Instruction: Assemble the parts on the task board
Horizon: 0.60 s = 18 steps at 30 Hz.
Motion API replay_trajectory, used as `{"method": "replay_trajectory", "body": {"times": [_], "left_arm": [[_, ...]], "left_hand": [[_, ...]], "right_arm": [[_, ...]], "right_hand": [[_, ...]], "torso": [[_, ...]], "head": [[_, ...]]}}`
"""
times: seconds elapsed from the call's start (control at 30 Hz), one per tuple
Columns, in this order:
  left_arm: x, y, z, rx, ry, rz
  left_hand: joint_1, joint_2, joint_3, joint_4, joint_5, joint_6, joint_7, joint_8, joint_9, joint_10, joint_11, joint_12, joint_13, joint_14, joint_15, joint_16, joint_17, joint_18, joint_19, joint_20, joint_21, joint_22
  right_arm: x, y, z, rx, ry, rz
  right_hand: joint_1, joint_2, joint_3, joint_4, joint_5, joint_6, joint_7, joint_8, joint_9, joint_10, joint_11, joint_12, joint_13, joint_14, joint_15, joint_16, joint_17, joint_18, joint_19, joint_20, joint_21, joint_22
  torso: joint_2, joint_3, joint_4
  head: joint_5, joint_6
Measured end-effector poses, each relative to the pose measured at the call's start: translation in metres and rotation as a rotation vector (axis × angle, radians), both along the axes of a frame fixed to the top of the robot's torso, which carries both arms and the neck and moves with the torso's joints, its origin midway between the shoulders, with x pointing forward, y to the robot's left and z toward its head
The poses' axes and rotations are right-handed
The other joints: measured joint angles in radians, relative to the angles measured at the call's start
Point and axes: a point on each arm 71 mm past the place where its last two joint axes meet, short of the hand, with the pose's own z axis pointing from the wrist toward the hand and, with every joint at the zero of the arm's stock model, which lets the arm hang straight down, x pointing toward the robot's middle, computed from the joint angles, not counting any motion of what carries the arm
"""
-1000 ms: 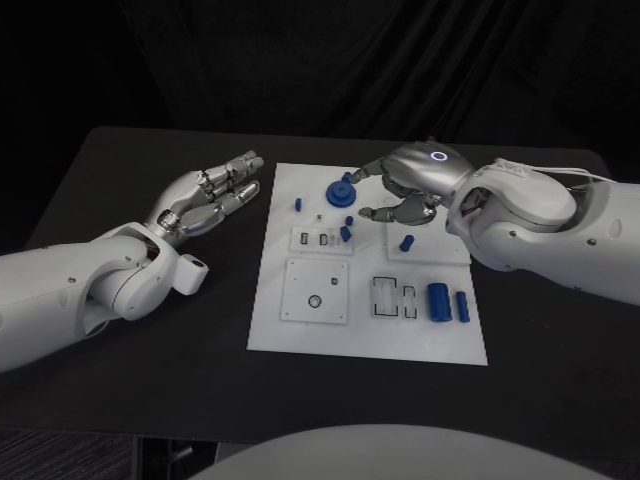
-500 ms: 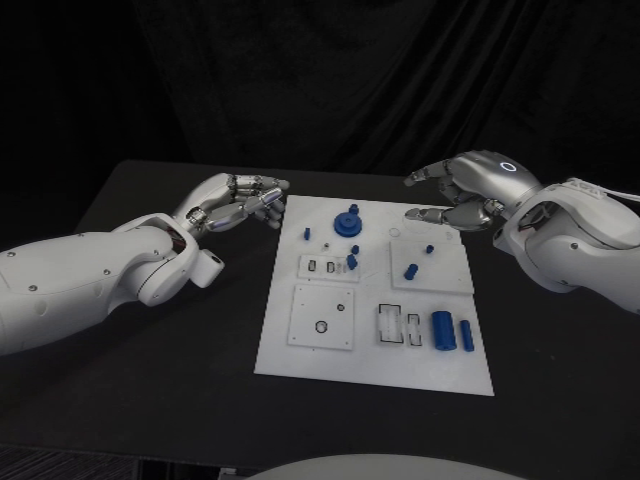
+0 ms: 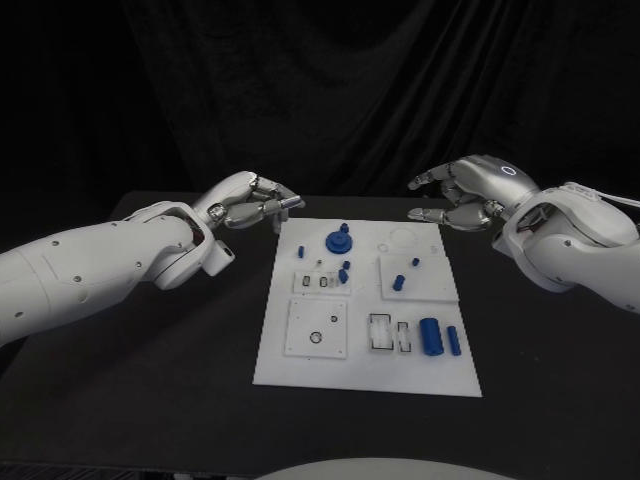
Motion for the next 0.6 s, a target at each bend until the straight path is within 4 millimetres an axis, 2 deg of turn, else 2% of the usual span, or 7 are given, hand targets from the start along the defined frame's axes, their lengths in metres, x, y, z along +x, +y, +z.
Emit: {"method": "replay_trajectory", "body": {"times": [0.03,0.17,0.23,0.27,0.33,0.47,0.6], "left_arm": [[-0.001,-0.003,0.000,0.011,-0.010,-0.006],[-0.005,-0.021,-0.001,0.057,-0.019,-0.018],[-0.009,-0.030,-0.003,0.090,-0.002,-0.011],[-0.010,-0.034,-0.005,0.107,0.009,-0.004],[-0.012,-0.041,-0.008,0.152,0.039,0.017],[-0.014,-0.054,-0.015,0.244,0.117,0.069],[-0.015,-0.068,-0.024,0.346,0.213,0.115]], "left_hand": [[0.023,-0.003,0.004,0.009,0.003,0.018,-0.001,0.007,0.001,0.035,-0.005,0.027,0.026,0.058,-0.007,0.045,0.060,0.000,0.012,-0.010,0.033,0.026],[0.071,-0.011,0.002,0.031,0.013,0.062,-0.016,0.010,0.008,0.237,-0.025,0.214,0.285,0.267,-0.031,0.204,0.350,0.000,0.121,-0.031,0.219,0.238],[0.067,-0.008,-0.003,0.034,0.006,0.086,-0.028,0.023,0.020,0.399,-0.038,0.353,0.477,0.417,-0.046,0.297,0.560,-0.026,0.234,-0.043,0.338,0.403],[0.060,-0.006,-0.004,0.033,-0.002,0.104,-0.039,0.038,0.035,0.493,-0.044,0.425,0.577,0.523,-0.059,0.358,0.699,-0.056,0.321,-0.055,0.421,0.523],[0.032,-0.004,-0.009,0.034,-0.010,0.126,-0.058,0.069,0.076,0.551,-0.021,0.429,0.604,0.603,-0.076,0.424,0.789,-0.080,0.424,-0.075,0.519,0.663],[-0.001,-0.009,-0.007,0.027,-0.030,0.145,-0.077,0.148,0.184,0.567,-0.027,0.429,0.604,0.620,-0.097,0.452,0.806,-0.095,0.502,-0.100,0.584,0.772],[-0.049,-0.024,0.016,0.031,-0.024,0.123,-0.124,0.317,0.430,0.571,-0.059,0.429,0.603,0.617,-0.141,0.452,0.806,-0.110,0.566,-0.140,0.622,0.795]], "right_arm": [[0.000,0.000,0.000,0.001,0.001,0.000],[0.000,-0.001,-0.002,0.002,0.007,-0.004],[0.000,-0.002,-0.004,0.001,0.014,-0.006],[0.000,-0.002,-0.005,0.001,0.018,-0.007],[0.000,-0.002,-0.007,-0.002,0.026,-0.008],[0.002,0.000,-0.009,-0.011,0.042,-0.009],[0.003,0.001,-0.011,-0.019,0.058,-0.010]], "right_hand": [[0.000,0.000,0.000,0.000,0.000,0.000,0.000,0.000,0.000,0.000,0.000,0.000,0.000,0.000,0.000,0.000,0.000,0.000,0.000,0.000,0.000,0.000],[0.003,0.003,0.000,0.000,0.006,0.020,0.002,0.007,0.000,0.002,0.002,0.000,0.000,0.000,0.000,0.000,0.000,0.000,0.000,0.000,0.004,0.000],[0.004,0.004,0.000,0.000,0.015,0.030,0.002,0.011,0.000,0.003,0.003,0.000,0.000,0.000,0.000,0.000,0.000,0.000,0.000,0.000,0.004,0.000],[0.007,0.007,0.000,0.000,0.020,0.034,0.002,0.011,0.000,0.003,0.003,0.000,0.000,-0.001,0.001,0.000,0.000,0.000,0.000,0.000,0.004,0.000],[0.016,0.016,0.004,-0.004,0.043,0.050,0.003,0.015,0.000,0.003,0.003,0.000,0.000,-0.003,0.003,0.000,0.000,0.000,0.000,0.000,0.004,0.000],[0.019,0.019,0.001,-0.007,0.052,0.060,0.005,0.019,0.000,0.003,0.003,0.000,0.000,-0.003,0.003,0.000,0.000,0.000,0.000,0.000,0.004,0.000],[0.021,0.021,0.004,-0.011,0.059,0.081,0.004,0.025,0.002,0.003,0.003,0.000,0.000,-0.003,0.003,0.000,0.000,0.000,0.000,0.000,0.004,0.000]], "torso": [[-0.005,0.0020,-0.0012],[-0.025,0.0128,-0.0108],[-0.031,0.0157,-0.0149],[-0.035,0.0170,-0.0176],[-0.041,0.0180,-0.0216],[-0.051,0.0186,-0.0305],[-0.058,0.0185,-0.0337]], "head": [[0.002,-0.003],[0.013,-0.018],[0.019,-0.024],[0.022,-0.028],[0.027,-0.035],[0.041,-0.052],[0.045,-0.065]]}}
